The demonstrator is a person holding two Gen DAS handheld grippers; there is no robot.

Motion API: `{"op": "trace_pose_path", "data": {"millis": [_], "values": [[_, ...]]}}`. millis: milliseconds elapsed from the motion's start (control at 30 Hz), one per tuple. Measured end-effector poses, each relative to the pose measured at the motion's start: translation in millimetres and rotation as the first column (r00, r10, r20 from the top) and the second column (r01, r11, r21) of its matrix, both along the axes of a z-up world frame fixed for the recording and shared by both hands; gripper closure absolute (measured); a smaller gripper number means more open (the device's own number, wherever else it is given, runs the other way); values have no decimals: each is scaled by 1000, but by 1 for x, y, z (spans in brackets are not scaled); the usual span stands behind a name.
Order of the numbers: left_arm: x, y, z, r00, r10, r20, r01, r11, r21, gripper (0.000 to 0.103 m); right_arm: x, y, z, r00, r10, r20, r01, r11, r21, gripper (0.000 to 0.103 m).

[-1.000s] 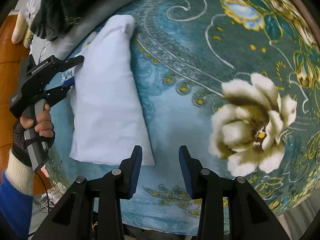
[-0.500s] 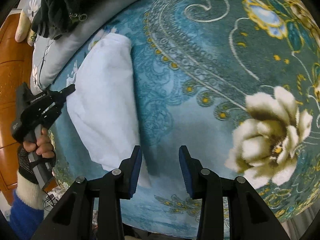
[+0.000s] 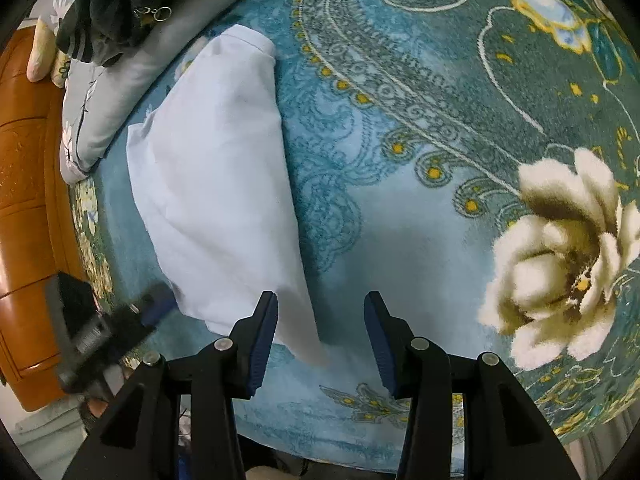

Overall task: Fold clothes
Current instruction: 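Grasp the end of the folded light blue shirt with the left gripper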

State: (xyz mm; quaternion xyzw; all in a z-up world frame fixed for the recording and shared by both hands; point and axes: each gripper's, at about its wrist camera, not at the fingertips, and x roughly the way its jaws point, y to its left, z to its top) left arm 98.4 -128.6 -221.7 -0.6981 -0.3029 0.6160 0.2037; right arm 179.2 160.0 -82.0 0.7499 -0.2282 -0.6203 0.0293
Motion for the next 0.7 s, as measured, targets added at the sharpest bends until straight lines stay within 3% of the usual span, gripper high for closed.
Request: {"op": "trace_pose_path", "data": {"millis": [33, 100, 167, 333, 567, 700], "values": [[2, 0, 0, 1000, 2, -2, -2, 1000, -7, 60, 0, -2, 0, 1000, 1, 1, -1, 1000, 12, 57], [4, 0, 1, 1000, 0, -15, -1, 1000, -20, 87, 2, -3, 0, 1000, 6, 6, -6, 1000, 14, 57], [5, 0, 5, 999, -2, -33, 2, 1000, -16, 98, 4, -6, 0, 1000, 11, 9, -11, 1000, 8, 57], [27, -18, 32, 996, 68, -62, -63, 995, 78, 99, 8, -7, 5, 1000, 16, -8, -16, 1000, 9, 57], [43, -13, -10, 983, 172, 69, -175, 984, 41, 99, 15, -17, -5, 998, 56, 8, -55, 996, -65, 57], [39, -9, -7, 988, 146, 54, -148, 989, 22, 98, 17, -25, -19, 997, 73, 24, -72, 995, -63, 57]]}}
